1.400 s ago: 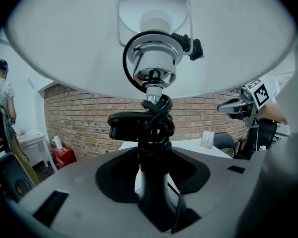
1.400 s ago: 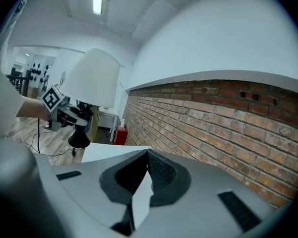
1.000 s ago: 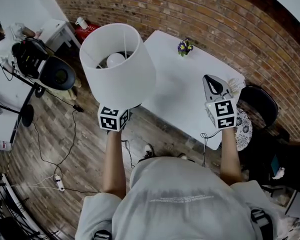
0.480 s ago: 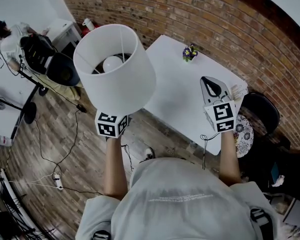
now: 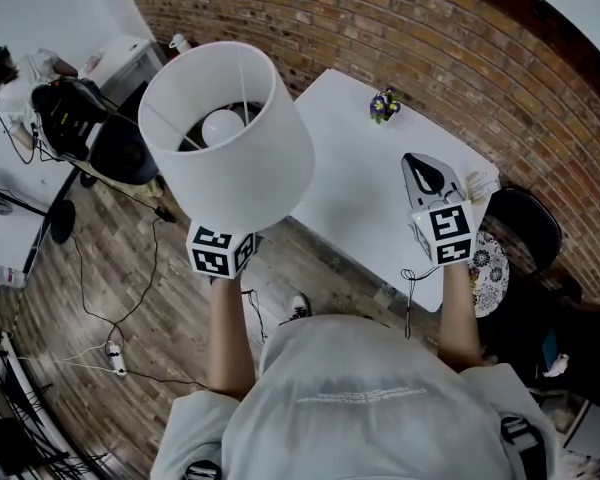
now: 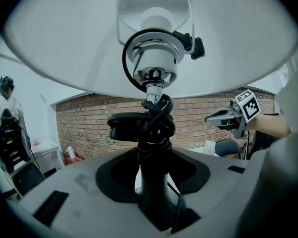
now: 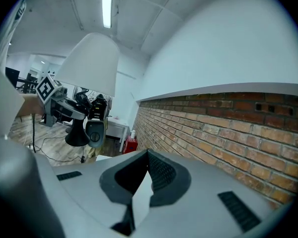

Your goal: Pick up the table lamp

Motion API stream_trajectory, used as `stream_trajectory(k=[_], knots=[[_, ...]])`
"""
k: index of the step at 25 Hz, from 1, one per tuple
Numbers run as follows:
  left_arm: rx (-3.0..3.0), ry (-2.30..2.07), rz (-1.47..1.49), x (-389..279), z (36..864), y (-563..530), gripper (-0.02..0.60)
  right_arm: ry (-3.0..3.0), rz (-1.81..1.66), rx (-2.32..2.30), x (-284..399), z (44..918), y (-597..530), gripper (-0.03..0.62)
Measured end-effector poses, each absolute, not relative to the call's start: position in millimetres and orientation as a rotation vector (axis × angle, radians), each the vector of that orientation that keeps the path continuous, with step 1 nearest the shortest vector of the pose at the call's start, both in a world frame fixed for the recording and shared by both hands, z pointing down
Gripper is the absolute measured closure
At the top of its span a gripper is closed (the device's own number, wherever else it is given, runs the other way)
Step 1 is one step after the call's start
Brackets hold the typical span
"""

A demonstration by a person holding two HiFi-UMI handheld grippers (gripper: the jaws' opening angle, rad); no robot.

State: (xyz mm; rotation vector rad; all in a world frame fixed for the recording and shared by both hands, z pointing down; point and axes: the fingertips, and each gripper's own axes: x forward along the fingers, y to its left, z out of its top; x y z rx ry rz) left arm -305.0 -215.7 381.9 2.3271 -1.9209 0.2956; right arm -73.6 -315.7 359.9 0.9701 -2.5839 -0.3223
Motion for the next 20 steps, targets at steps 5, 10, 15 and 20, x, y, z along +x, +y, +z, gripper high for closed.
stream_trajectory(k=[5, 10, 15, 20], knots=[[2.319, -1.937, 0.294, -307.1, 381.9, -212.2, 0.419, -2.592, -0.317, 0.966, -76.6, 358.4, -313.3, 0.592], [2.307, -1.938, 0.319, -310.6, 386.2, -209.6, 0.419, -2.584, -0.319, 0.965, -78.7, 362.2, -311.1, 0.592], [2.297, -1.943, 0.308, -314.0, 387.2, -208.3, 0.419, -2.580, -0.310, 0.967, -78.9, 366.5, -310.2, 0.592], [2.289, -1.947, 0.315, -317.3, 390.7, -208.3, 0.419, -2.573, -0.296, 0.969, -78.2, 373.8, -310.5, 0.592]])
